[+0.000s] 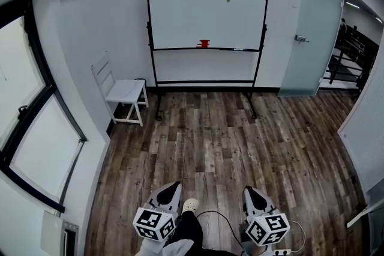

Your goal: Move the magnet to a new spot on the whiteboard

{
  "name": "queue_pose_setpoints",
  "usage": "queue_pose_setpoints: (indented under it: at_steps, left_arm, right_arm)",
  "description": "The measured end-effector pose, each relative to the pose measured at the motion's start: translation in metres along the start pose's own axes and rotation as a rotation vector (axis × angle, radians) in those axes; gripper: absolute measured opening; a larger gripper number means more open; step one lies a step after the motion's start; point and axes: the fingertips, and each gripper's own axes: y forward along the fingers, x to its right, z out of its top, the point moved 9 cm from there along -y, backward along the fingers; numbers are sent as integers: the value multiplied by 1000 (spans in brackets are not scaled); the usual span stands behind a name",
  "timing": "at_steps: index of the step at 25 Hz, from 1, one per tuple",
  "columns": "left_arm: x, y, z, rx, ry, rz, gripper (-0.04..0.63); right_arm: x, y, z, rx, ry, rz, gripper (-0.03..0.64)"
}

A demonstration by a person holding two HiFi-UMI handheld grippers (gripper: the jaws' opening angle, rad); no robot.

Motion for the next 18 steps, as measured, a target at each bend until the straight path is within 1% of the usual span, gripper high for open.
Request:
queue_pose_setpoints:
  at_steps: [3,10,15,18]
  left_arm:
    - [-14,24,1,4,0,-13,11]
    - [-56,92,18,-5,-2,-21,11]
    - [-86,142,37,-22,22,-39,11]
    - [-102,170,49,-19,32,-57,11]
  right_arm:
    - [8,21,2,3,-1,-7,28]
    - [28,96,25,8,-8,-18,28]
    - [38,149,46,16,-7,-29,28]
    - [43,177,57,19,-5,-35,28]
